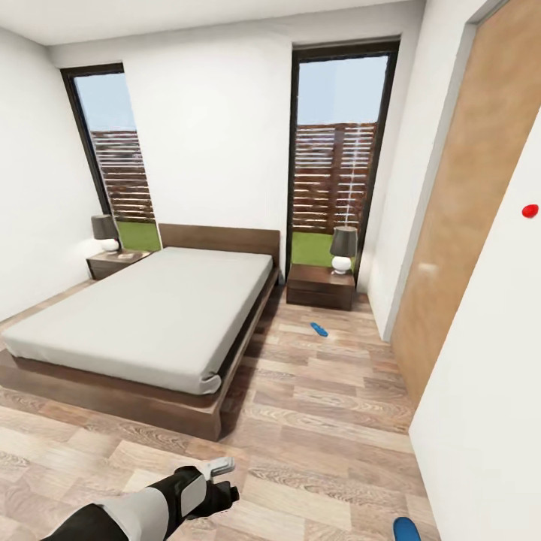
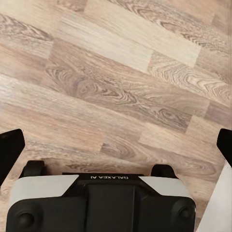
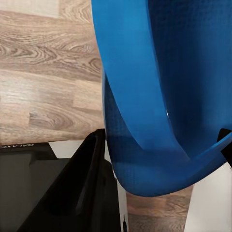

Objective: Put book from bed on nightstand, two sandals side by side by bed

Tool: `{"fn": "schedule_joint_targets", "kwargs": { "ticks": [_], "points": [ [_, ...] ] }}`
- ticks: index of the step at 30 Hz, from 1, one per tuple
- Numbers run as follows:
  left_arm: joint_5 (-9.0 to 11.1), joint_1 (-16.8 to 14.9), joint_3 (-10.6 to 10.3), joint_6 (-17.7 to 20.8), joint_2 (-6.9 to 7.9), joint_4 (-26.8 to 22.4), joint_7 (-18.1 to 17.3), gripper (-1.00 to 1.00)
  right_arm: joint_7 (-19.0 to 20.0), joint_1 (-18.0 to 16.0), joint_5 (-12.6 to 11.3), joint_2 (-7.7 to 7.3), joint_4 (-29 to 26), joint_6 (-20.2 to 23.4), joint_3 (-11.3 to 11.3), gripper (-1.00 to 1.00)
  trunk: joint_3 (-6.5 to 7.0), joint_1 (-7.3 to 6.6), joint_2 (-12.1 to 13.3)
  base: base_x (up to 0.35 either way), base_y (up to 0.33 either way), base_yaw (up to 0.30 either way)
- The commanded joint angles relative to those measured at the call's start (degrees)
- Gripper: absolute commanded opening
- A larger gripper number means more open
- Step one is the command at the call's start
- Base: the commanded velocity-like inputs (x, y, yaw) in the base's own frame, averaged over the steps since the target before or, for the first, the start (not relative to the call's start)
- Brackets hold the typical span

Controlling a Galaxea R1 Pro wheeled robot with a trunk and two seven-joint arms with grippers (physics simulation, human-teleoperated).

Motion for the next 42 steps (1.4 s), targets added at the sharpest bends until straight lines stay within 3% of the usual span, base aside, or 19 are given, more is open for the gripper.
{"fn": "schedule_joint_targets", "kwargs": {
  "ticks": [1,12,31,42],
  "points": [
    [0.6,-0.1,-0.5,0.1,-0.03,0.1,0.0,1.0,0.5,-0.1,-0.7,0.02,0.1,-0.1,0.5,-1.0,-0.13,0.07,-0.1,0.338,-0.009,-0.005],
    [0.6,-0.1,-0.5,0.1,-0.03,0.1,0.0,1.0,0.6,-0.1,-0.7,0.02,0.1,-0.1,0.5,-1.0,-0.13,0.07,-0.1,0.339,-0.003,-0.02],
    [0.6,-0.1,-0.5,0.1,-0.03,0.1,0.0,1.0,0.6,-0.1,-0.7,0.02,0.1,-0.1,0.5,-1.0,-0.13,0.07,-0.1,0.34,0.0,-0.252],
    [0.6,-0.1,-0.5,0.1,-0.03,0.1,0.0,1.0,0.6,-0.1,-0.7,0.02,0.1,-0.1,0.5,-1.0,-0.13,0.07,-0.1,0.34,0.0,-0.067]
  ]
}}
